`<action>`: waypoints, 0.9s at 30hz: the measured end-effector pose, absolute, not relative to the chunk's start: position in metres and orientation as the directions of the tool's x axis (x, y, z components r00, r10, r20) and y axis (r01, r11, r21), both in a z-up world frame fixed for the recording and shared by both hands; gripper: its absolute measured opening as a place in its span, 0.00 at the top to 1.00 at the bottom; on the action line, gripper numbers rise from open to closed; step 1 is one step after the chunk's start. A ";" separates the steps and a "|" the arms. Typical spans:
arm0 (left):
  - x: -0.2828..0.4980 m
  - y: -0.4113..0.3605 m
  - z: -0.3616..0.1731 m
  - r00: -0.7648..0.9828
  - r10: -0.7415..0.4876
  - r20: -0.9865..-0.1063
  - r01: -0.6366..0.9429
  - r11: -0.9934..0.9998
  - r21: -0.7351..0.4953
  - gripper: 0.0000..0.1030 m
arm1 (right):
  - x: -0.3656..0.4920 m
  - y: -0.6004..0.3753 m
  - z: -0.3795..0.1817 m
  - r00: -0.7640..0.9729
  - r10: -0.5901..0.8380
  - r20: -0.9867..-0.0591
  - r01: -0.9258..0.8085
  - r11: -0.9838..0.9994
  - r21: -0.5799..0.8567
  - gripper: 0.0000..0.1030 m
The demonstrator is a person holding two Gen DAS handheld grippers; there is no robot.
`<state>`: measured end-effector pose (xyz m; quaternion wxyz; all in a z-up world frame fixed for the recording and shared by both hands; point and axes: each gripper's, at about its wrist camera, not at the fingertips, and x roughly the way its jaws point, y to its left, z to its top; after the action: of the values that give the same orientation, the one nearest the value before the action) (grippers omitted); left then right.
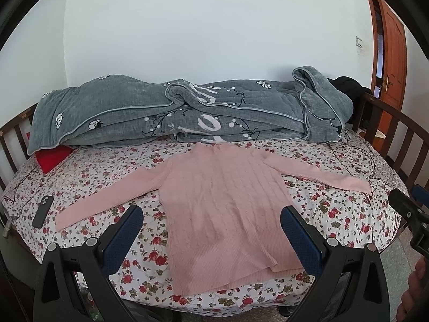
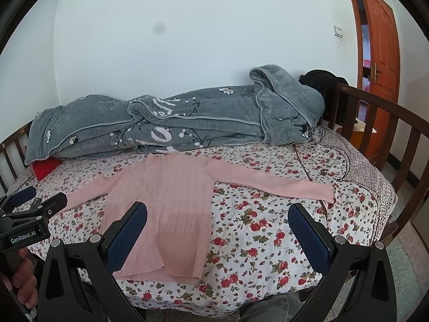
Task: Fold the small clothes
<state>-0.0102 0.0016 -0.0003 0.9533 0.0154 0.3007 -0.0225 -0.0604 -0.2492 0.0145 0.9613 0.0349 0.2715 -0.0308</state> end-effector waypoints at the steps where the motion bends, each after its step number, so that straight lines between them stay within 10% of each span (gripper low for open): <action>1: -0.011 0.002 0.000 0.819 -0.034 -0.572 0.053 0.998 0.017 0.00 | -0.060 -0.249 0.014 0.851 -0.041 -0.524 0.079 0.996 0.050 0.00; 27: -0.005 0.013 -0.016 0.836 -0.058 -0.546 0.072 0.997 0.004 0.00 | -0.059 -0.235 0.008 0.861 -0.033 -0.508 0.059 0.998 0.036 0.00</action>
<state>-0.0052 0.0133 -0.0157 0.9579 0.0122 0.2847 -0.0341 -0.0587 -0.2346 0.0082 0.9642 0.0251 0.2628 -0.0237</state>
